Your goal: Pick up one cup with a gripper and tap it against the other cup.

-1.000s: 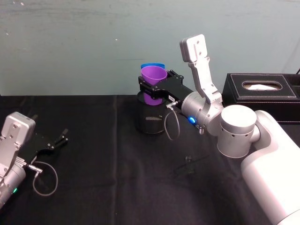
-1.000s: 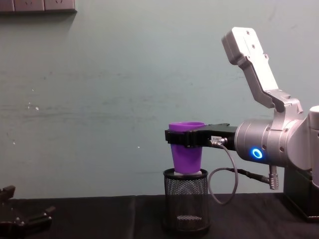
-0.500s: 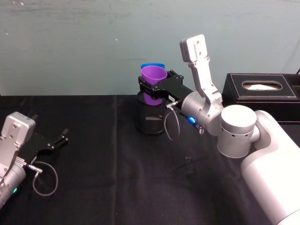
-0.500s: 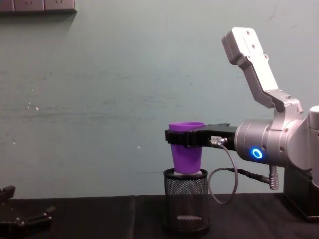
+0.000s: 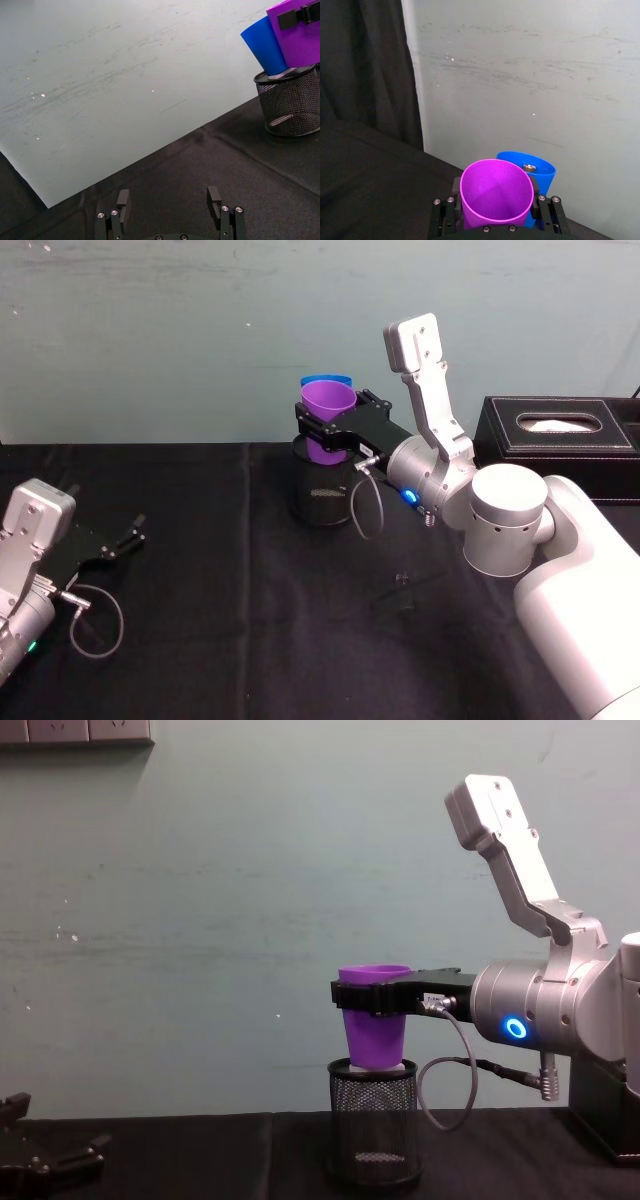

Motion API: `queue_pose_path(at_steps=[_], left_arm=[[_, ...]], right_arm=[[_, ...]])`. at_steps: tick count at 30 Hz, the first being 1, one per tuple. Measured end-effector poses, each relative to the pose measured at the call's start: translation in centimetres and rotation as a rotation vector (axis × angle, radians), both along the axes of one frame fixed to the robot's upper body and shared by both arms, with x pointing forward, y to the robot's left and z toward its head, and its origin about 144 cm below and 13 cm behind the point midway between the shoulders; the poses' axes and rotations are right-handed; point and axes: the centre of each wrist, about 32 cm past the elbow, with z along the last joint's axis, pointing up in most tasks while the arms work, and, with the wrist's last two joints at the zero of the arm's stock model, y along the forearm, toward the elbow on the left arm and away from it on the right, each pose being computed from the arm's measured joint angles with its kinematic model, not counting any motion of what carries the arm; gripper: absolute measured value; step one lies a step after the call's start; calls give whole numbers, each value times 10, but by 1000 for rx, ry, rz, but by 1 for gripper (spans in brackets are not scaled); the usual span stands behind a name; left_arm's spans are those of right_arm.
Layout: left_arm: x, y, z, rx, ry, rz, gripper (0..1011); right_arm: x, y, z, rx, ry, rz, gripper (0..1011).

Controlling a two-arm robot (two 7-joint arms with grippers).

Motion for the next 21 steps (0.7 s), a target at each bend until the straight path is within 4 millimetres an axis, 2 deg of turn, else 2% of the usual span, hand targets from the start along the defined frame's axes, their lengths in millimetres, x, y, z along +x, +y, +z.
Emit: queue_pose_path(at_steps=[21], left_arm=[[0, 0, 0, 0, 0, 0, 1000]], right_arm=[[0, 0, 0, 0, 0, 0, 744]])
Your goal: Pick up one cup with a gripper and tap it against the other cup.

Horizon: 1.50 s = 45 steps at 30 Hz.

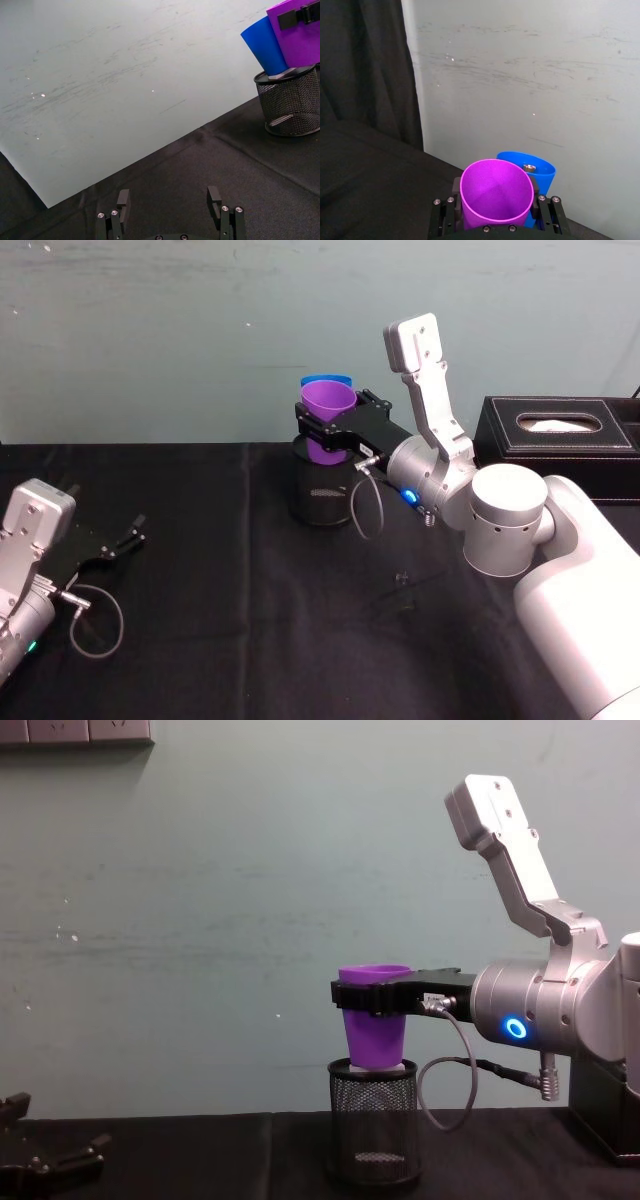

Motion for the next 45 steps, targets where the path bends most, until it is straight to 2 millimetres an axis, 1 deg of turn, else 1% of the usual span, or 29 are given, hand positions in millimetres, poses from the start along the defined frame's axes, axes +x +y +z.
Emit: queue_pose_path(at_steps=[9, 15, 26, 32, 33, 38, 39, 45], left_arm=[[0, 0, 0, 0, 0, 0, 1000], [0, 0, 0, 0, 0, 0, 1000], [0, 0, 0, 0, 0, 0, 1000], [0, 0, 0, 0, 0, 0, 1000], [0, 0, 0, 0, 0, 0, 1000], [0, 0, 0, 0, 0, 0, 1000], [0, 0, 0, 0, 0, 0, 1000], [0, 0, 0, 0, 0, 0, 1000]], right_arm=[[0, 0, 0, 1, -1, 0, 744], [-10, -4, -4, 15, -12, 18, 743], [-35, -15, -15, 24, -11, 31, 744], [-52, -24, -22, 17, -20, 64, 744], [-52, -24, -22, 17, -20, 64, 744], [-69, -32, -28, 7, -39, 99, 744], [-74, -34, -31, 7, -41, 108, 744], [-90, -42, -45, -3, -54, 134, 744]])
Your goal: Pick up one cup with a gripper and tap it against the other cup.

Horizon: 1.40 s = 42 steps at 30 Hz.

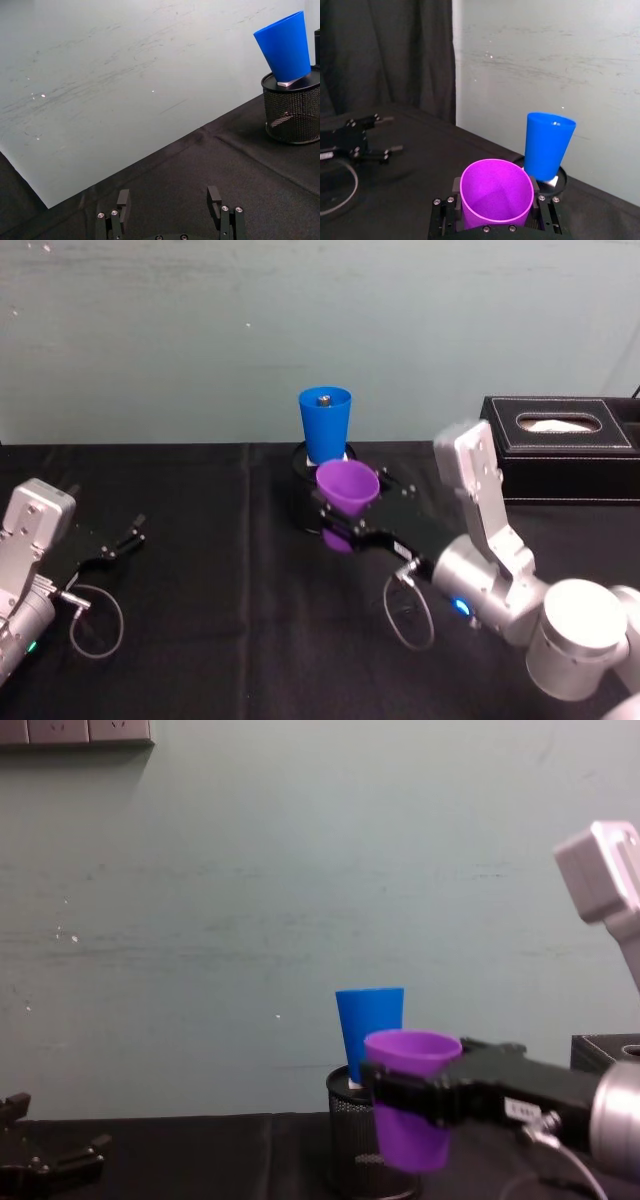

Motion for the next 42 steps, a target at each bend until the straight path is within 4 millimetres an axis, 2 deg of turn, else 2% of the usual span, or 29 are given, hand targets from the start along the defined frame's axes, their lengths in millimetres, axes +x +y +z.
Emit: queue_pose_path(at_steps=[19, 29, 42], left_arm=[[0, 0, 0, 0, 0, 0, 1000], [0, 0, 0, 0, 0, 0, 1000], [0, 0, 0, 0, 0, 0, 1000]], right_arm=[[-27, -10, -49, -16, -29, 43, 744], [-36, -10, -66, -27, -28, 53, 743], [-38, -8, -77, -15, -32, 28, 744]])
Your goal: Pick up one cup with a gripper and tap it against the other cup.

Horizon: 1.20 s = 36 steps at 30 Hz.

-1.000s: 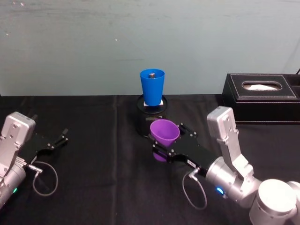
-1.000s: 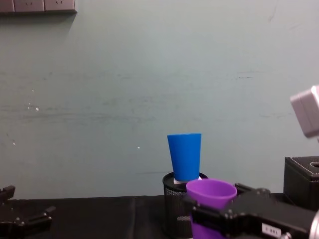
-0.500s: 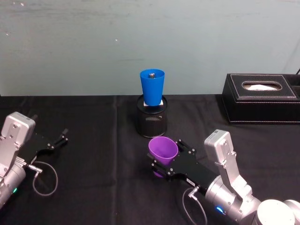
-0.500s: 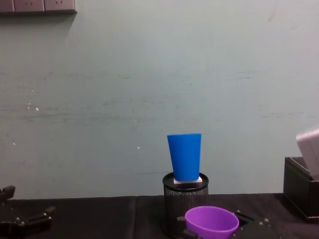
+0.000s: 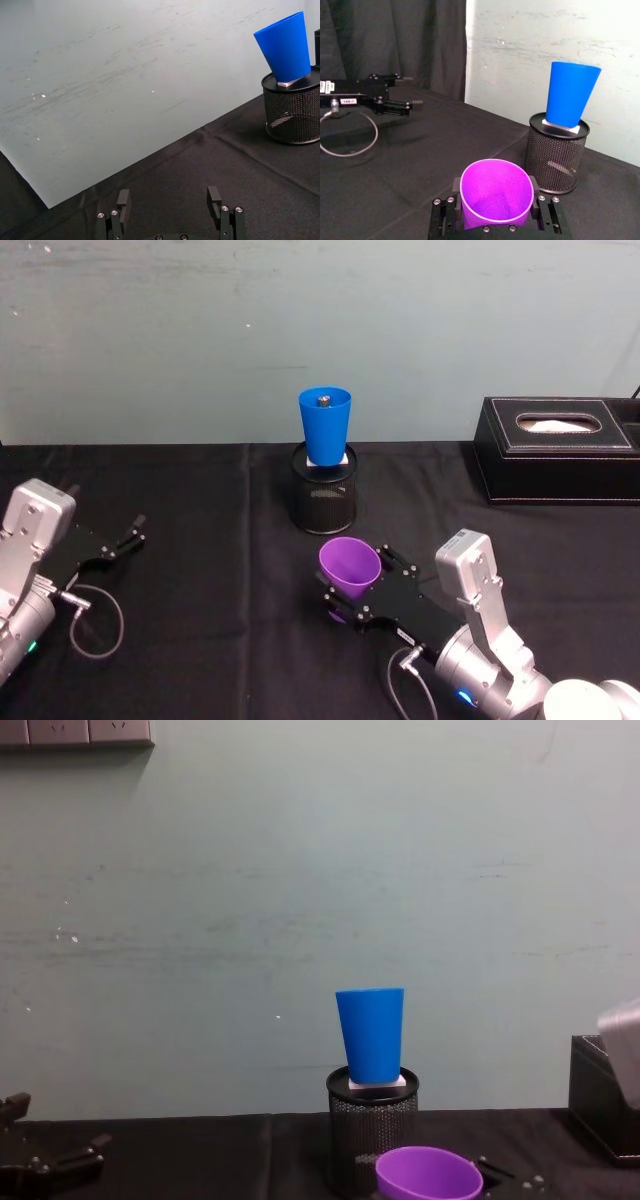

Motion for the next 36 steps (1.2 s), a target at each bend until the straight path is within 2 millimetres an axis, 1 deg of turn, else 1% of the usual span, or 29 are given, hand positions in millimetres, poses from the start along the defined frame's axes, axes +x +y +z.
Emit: queue_pose_path(at_steps=[25, 36], left_arm=[[0, 0, 0, 0, 0, 0, 1000], [0, 0, 0, 0, 0, 0, 1000]], right_arm=[[7, 3, -10, -5, 27, -33, 744], [9, 3, -11, 6, 34, -38, 744]])
